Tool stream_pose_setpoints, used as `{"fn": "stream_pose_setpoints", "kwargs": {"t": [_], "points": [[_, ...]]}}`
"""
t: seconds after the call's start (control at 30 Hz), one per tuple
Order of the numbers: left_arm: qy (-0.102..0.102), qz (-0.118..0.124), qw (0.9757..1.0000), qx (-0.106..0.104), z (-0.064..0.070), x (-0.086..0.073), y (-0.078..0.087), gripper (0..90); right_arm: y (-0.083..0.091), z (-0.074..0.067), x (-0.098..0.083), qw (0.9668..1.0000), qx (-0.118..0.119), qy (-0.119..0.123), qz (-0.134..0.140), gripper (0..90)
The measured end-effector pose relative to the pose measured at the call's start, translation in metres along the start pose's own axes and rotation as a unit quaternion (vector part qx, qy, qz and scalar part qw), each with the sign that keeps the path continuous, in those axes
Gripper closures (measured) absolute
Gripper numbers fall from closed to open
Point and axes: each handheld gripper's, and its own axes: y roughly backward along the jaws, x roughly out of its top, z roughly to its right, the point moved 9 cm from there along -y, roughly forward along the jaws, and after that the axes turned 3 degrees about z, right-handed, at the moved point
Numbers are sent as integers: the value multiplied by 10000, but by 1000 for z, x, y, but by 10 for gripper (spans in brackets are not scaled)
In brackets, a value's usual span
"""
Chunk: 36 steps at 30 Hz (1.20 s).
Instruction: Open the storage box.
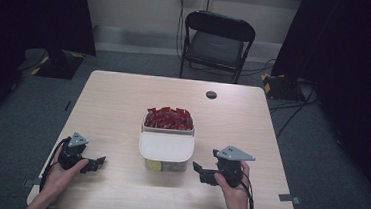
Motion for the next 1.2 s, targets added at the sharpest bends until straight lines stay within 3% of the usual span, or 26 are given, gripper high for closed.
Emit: {"fn": "stream_pose_setpoints", "kwargs": {"t": [0.43, 0.83, 1.2], "points": [[0, -1, 10000, 0, 0, 0, 0, 8, -24, -25, -3, 9990, 364, 121, -235, 142], [3, 1, 10000, -1, 0, 0, 0, 8, -44, -27, -3, 9986, 396, 136, -331, 143], [3, 0, 10000, -3, 0, 0, 0, 8, -52, -32, -3, 9980, 566, 22, -266, 133]]}}
